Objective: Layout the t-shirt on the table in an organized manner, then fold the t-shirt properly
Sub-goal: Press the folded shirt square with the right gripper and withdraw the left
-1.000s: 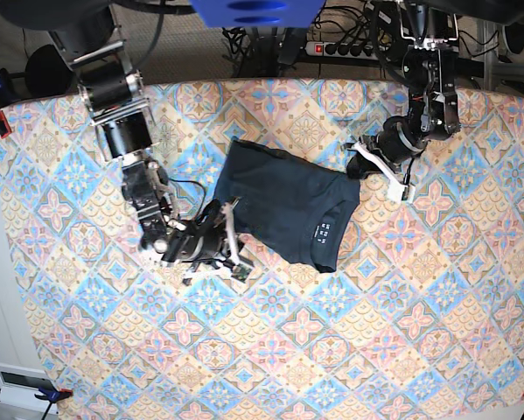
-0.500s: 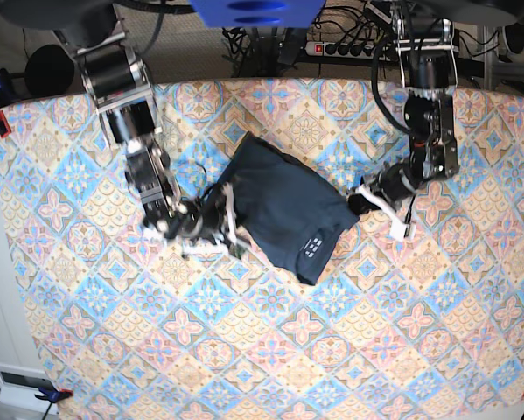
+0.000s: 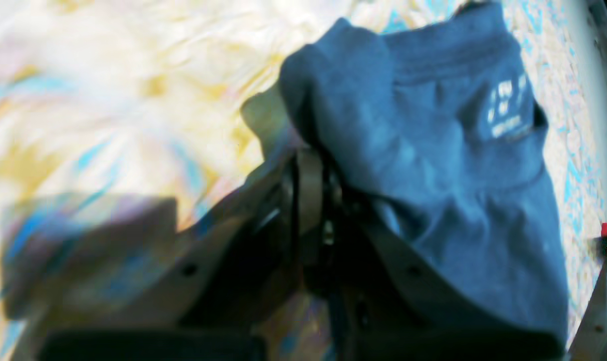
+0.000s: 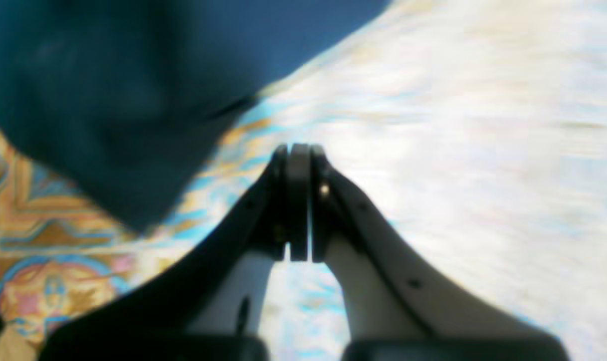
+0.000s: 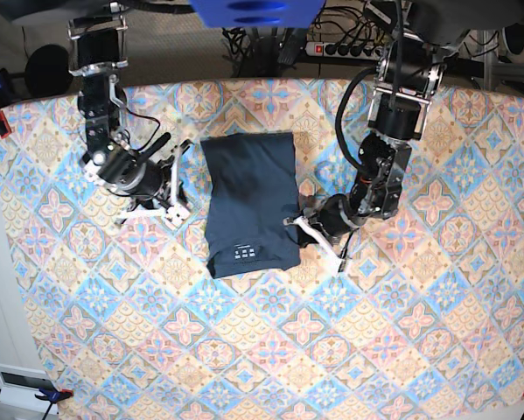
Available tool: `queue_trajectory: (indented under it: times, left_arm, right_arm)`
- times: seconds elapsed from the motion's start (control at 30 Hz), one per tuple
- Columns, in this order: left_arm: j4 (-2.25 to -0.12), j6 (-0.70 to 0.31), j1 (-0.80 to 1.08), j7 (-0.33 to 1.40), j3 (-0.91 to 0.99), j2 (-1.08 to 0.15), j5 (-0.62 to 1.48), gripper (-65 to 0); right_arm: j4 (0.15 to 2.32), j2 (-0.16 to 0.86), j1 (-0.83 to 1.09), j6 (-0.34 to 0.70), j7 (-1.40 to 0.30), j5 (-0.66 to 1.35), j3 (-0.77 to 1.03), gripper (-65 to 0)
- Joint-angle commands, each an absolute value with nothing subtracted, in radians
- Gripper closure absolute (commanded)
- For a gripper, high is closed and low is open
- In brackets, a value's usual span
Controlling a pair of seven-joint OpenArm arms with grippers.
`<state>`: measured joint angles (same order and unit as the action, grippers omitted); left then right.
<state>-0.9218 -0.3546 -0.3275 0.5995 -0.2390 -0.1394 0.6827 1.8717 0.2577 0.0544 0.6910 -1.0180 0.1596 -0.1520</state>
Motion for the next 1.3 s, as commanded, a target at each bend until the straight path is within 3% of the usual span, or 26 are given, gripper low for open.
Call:
queue_trajectory:
  times: [0.0, 0.17, 0.57, 0.73, 0.9, 1.27]
  left_arm:
    - [-0.924, -0.352, -0.343, 0.619, -0.236, -0.133, 0.676, 0.0]
    - [-0.96, -0.352, -0.344, 0.625, -0.194, -0.14, 0.685, 0.0]
    - [-1.297, -0.358, -0.059, 0.746, 0.209, -0.239, 0.684, 0.0]
    - [-1.451, -0.358, 0.058, 0.774, 0.249, -0.266, 0.685, 0.0]
    - [-1.543, -0.36, 0.139, 0.769, 0.259, -0.289, 0.685, 0.0]
    - [-1.558, -0.36, 0.162, 0.774, 0.259, -0.312, 0.783, 0.0]
  right_arm:
    - [1.906, 0.259, 0.067, 0.698, -1.006, 0.177, -0.154, 0.0]
    - [1.922, 0.242, 0.122, 0.698, -0.998, 0.179, -0.17, 0.0]
    - [1.801, -0.047, 0.018, 0.698, -0.998, 0.199, -0.344, 0.0]
    - [1.656, -0.064, -0.053, 0.698, -0.995, 0.196, -0.377, 0.0]
    - [1.489, -0.065, -0.105, 0.698, -0.881, 0.199, -0.375, 0.0]
    - [1.271, -0.058, -0.128, 0.698, -0.791, 0.194, -0.326, 0.0]
